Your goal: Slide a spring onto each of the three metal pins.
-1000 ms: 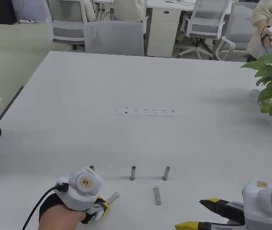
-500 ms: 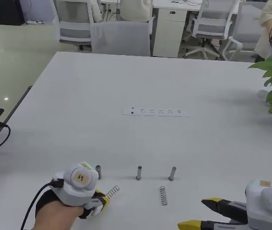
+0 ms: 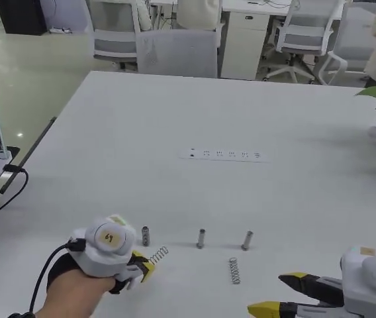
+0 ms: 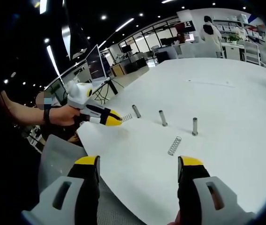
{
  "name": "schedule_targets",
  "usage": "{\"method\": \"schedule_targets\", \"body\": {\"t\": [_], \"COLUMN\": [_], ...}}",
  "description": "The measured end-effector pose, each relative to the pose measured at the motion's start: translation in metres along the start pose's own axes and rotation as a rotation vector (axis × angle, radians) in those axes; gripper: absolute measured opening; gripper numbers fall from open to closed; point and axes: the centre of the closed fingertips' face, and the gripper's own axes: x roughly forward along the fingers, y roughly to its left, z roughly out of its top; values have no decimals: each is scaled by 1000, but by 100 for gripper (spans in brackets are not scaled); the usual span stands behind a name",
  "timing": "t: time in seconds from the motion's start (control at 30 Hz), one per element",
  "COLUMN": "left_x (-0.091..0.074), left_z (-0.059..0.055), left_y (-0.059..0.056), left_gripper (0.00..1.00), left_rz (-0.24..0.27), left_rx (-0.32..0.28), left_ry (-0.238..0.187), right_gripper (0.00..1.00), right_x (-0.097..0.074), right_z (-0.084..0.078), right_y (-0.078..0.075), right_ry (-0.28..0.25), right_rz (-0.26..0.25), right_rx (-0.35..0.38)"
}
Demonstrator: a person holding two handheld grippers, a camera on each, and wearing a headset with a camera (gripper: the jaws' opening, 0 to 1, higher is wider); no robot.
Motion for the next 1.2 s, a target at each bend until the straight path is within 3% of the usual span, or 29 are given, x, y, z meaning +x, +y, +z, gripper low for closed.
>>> {"method": "schedule_targets", "body": {"t": [0.2, 0.6, 1.2], "left_x": [-3, -11, -13], "left_z": [9, 35, 62], "left_y": [-5, -29, -75], "left_gripper": [2, 2, 2], "left_rz": [-8, -58, -133], "left_rx": [15, 62, 143], "left_ry": [-18, -73, -118], "right_gripper": [65, 61, 55], "right_x": [6, 21, 50], "right_z": [2, 14, 38], "right_y": [2, 7, 18], "right_ry": [3, -10, -48], "right_rz": [20, 66, 147], "right_rx": [-5, -9, 6]}}
